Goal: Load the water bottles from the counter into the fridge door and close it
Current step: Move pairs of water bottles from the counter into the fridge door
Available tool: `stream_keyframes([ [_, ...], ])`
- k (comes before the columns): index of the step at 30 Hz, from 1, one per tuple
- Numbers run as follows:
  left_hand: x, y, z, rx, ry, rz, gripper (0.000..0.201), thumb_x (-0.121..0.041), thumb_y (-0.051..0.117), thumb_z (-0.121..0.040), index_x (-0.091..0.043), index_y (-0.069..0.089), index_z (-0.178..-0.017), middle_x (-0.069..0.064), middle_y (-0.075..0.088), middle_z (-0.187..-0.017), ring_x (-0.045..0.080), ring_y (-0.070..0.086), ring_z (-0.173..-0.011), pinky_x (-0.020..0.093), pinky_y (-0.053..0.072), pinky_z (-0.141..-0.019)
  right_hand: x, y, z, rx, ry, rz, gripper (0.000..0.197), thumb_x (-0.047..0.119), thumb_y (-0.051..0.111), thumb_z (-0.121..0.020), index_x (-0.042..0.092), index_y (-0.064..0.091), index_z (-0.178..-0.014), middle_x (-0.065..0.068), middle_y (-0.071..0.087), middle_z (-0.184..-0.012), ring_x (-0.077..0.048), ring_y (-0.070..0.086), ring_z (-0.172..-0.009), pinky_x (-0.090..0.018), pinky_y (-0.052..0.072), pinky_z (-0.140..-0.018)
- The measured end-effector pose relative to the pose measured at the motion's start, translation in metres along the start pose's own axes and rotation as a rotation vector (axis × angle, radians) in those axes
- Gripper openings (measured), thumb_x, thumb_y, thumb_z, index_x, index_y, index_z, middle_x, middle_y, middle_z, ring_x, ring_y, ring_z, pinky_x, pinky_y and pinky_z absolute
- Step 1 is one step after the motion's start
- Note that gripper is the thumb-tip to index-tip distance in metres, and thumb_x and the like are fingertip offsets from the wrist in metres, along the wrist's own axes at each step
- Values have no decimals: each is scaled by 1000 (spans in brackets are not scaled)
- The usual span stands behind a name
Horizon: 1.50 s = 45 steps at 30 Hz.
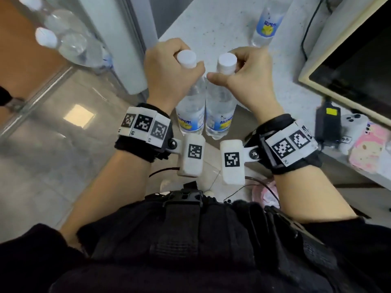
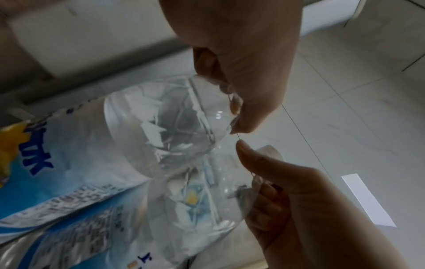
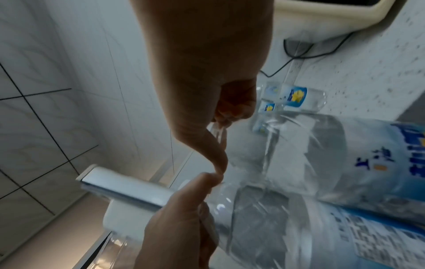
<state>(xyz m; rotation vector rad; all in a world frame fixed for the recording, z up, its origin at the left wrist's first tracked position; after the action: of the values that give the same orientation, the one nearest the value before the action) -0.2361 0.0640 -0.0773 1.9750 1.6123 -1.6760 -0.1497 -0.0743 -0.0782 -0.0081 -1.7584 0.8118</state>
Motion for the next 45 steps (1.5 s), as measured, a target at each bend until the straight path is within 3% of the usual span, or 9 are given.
stream_keyframes([
  [7,74,-98,20,-71,-65,-4,20,-22,72,-61,-6,61,-66,2,59,-61,7,45,-57,16,31,-52,58,106,26,172,-33,45,29,24,83,-59,18,55,-57,14,41,-51,2,38,-41,-10,28,-45],
  [14,153,-194,10,-105,-72,13,19,-18,73,-61,-6,60,-64,6,64,-61,12,49,-56,17,35,-53,116,212,37,129,-46,-34,32,33,81,-57,26,50,-51,17,41,-46,3,33,-44,-12,26,-46],
  [18,191,-232,-5,-100,-58,-15,20,-19,73,-60,-5,60,-64,3,62,-61,9,46,-57,13,30,-52,141,261,35,119,-52,-61,35,31,81,-60,3,61,-65,7,43,-56,0,32,-50,-18,28,-50],
  [22,222,-260,-33,-125,-56,-37,23,-22,73,-62,-3,59,-65,8,65,-64,10,47,-58,14,29,-52,171,298,19,122,-72,-79,28,32,80,-60,31,53,-62,22,42,-54,7,39,-47,-8,27,-50],
  [27,253,-284,-84,-177,-43,-36,24,-23,70,-62,-3,59,-66,-4,55,-63,7,44,-56,8,28,-54,203,338,-24,99,-118,-95,27,34,80,-61,23,55,-59,13,41,-56,0,35,-50,-15,28,-52],
  [30,263,-297,-117,-228,-6,-17,24,-24,70,-62,-3,59,-66,-4,55,-62,3,41,-55,6,27,-55,223,353,-51,16,-183,-148,40,32,80,-59,-2,61,-68,-2,48,-66,-9,35,-60,-26,30,-57],
  [36,279,-314,-177,-298,69,-28,27,-28,73,-64,-5,59,-66,7,63,-61,5,40,-57,6,24,-53,257,375,-107,-83,-214,-274,36,28,79,-62,36,44,-62,22,52,-62,10,50,-59,-11,42,-60],
  [41,293,-315,-230,-287,147,6,26,-26,63,-64,-4,51,-60,11,56,-55,21,40,-53,20,26,-55,270,392,-138,-225,-221,-380,34,26,79,-63,30,46,-68,18,52,-67,6,50,-63,-13,42,-63],
  [45,297,-315,-269,-193,254,123,23,-21,59,-63,-11,39,-57,13,48,-52,10,26,-56,16,20,-52,282,393,-153,-465,-270,-387,32,14,78,-66,28,50,-74,8,61,-75,-4,62,-72,-22,51,-71],
])
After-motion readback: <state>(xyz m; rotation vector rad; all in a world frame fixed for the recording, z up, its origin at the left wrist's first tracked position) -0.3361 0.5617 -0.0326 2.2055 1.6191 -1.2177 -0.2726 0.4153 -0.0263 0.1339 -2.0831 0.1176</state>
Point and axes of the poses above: each hand's wrist, its own z-axis away from the middle knuckle, its own y-axis out of the palm, x = y × z, the point moved 5 cm from there along -z, towards the middle knuckle
